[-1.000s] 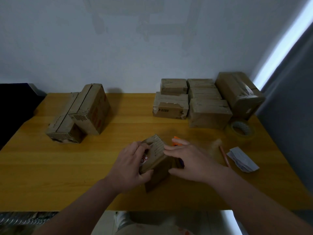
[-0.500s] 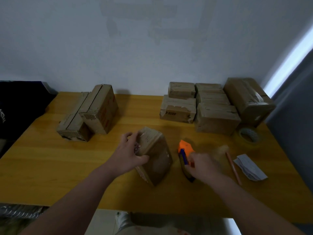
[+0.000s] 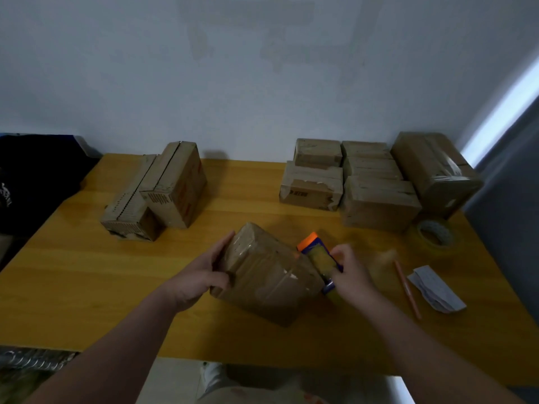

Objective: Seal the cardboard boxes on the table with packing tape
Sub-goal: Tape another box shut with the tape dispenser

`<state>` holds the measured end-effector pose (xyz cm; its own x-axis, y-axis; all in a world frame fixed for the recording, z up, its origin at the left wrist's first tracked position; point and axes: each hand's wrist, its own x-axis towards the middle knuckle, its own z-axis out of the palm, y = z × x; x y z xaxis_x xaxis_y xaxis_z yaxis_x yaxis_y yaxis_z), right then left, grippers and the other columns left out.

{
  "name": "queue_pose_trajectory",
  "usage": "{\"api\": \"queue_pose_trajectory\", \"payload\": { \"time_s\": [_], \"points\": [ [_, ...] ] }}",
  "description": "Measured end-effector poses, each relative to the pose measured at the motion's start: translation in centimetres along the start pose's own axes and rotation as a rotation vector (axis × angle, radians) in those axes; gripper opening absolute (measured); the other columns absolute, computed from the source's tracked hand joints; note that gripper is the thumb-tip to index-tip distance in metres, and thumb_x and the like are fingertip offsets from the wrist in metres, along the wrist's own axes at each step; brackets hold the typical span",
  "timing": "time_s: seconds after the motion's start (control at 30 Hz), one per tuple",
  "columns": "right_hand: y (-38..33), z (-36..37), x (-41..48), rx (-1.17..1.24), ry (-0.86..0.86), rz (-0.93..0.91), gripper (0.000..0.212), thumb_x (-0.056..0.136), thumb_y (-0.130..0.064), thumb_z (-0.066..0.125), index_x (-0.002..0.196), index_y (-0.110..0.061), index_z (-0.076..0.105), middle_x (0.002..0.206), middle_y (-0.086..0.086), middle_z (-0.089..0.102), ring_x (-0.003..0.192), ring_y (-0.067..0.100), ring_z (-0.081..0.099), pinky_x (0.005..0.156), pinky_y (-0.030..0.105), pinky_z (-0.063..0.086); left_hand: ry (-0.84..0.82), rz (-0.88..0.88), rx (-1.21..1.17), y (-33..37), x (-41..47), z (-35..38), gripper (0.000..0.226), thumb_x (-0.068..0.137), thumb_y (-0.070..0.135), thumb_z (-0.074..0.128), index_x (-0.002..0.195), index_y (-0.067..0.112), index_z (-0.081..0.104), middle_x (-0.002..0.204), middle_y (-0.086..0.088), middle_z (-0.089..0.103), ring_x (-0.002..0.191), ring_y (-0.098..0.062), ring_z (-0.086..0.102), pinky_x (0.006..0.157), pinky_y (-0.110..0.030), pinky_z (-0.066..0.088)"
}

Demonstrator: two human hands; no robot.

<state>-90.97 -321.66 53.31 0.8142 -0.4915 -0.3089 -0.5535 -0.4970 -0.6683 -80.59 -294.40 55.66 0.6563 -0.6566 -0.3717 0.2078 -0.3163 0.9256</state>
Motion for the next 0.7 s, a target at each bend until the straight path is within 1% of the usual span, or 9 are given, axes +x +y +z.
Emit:
{"api": "queue_pose_trajectory", "payload": {
  "time_s": [0.1,0.17,0.23,0.3,0.4,0.5,0.57,0.63,0.7],
  "points": [
    [-0.3,-0.1,-0.3,0.190,-0.047,0.028,0.025,0.095,-0.008,0.052,0.110,-0.027,0.045,0.107,0.004,0.056,0.090,0.024,0.056,0.070,0.035,0.045,0.034,-0.014,0.078,-0.5,0.0,-1.1,0.097,0.061,0.011,0.072,0.143,0.043,0.030,0.144,0.014,0.027,0.129,-0.012,0.031,0.086,-0.025,0.045],
    [-0.4,-0.2,-0.6,0.312,-0.081,0.076,0.025,0.095,-0.011,0.054,0.110,-0.028,0.045,0.103,0.004,0.056,0.086,0.024,0.059,0.067,0.035,0.047,0.175,0.045,0.187,-1.1,0.5,-1.9,0.078,0.077,-0.007,0.067,0.138,0.037,0.043,0.145,0.011,0.032,0.132,-0.013,0.031,0.099,-0.035,0.043],
    [-0.5,-0.2,-0.7,0.350,-0.081,0.099,0.023,0.096,-0.013,0.053,0.112,-0.028,0.044,0.106,0.005,0.055,0.087,0.023,0.060,0.066,0.033,0.047,0.384,0.064,0.340,-1.5,1.1,-2.3,0.059,0.083,-0.005,0.067,0.130,0.028,0.052,0.138,0.004,0.041,0.131,-0.021,0.037,0.107,-0.042,0.036],
    [-0.5,-0.1,-0.8,0.369,-0.063,0.108,0.021,0.097,-0.014,0.049,0.113,-0.027,0.044,0.110,0.006,0.055,0.088,0.023,0.061,0.065,0.032,0.048,0.540,0.032,0.483,-1.5,1.5,-1.8,0.051,0.089,0.005,0.065,0.136,0.021,0.051,0.133,-0.005,0.045,0.124,-0.028,0.043,0.102,-0.042,0.039],
    [-0.9,-0.2,-1.1,0.407,-0.058,0.116,0.022,0.098,-0.012,0.045,0.115,-0.025,0.044,0.111,0.005,0.054,0.088,0.021,0.061,0.062,0.030,0.048,0.640,0.003,0.545,-1.3,1.8,-0.4,0.063,0.094,0.012,0.059,0.150,0.020,0.030,0.138,-0.009,0.046,0.117,-0.028,0.051,0.092,-0.044,0.046],
    [-1.6,-0.5,-1.4,0.420,-0.052,0.105,0.024,0.099,-0.008,0.041,0.116,-0.023,0.045,0.101,-0.003,0.052,0.081,0.013,0.057,0.059,0.028,0.046,0.606,-0.020,0.249,-0.9,2.0,1.0,0.075,0.098,0.009,0.050,0.154,0.023,0.002,0.154,-0.001,0.031,0.127,-0.027,0.048,0.095,-0.050,0.046],
    [-2.1,-0.6,-1.6,0.417,-0.046,0.102,0.024,0.098,-0.006,0.040,0.113,-0.024,0.046,0.099,-0.006,0.051,0.080,0.012,0.056,0.060,0.028,0.046,0.541,-0.009,0.121,-1.0,2.3,1.5,0.074,0.100,0.012,0.048,0.154,0.028,-0.001,0.160,0.001,0.015,0.138,-0.027,0.035,0.107,-0.050,0.037],
    [-2.5,-0.6,-1.7,0.429,-0.046,0.107,0.025,0.097,-0.005,0.040,0.109,-0.026,0.048,0.100,-0.003,0.054,0.081,0.016,0.058,0.064,0.031,0.048,0.459,0.027,0.155,-1.3,2.6,1.9,0.071,0.099,0.021,0.050,0.154,0.028,0.004,0.160,0.001,0.010,0.144,-0.026,0.023,0.113,-0.046,0.031],
    [-2.8,-0.5,-1.9,0.442,-0.047,0.119,0.026,0.095,-0.005,0.041,0.108,-0.025,0.049,0.099,-0.001,0.056,0.081,0.018,0.059,0.064,0.031,0.048,0.356,0.013,0.310,-1.5,2.8,2.3,0.085,0.092,0.036,0.062,0.154,0.024,0.006,0.161,0.002,0.001,0.146,-0.023,0.015,0.115,-0.042,0.029]
  ]
}}
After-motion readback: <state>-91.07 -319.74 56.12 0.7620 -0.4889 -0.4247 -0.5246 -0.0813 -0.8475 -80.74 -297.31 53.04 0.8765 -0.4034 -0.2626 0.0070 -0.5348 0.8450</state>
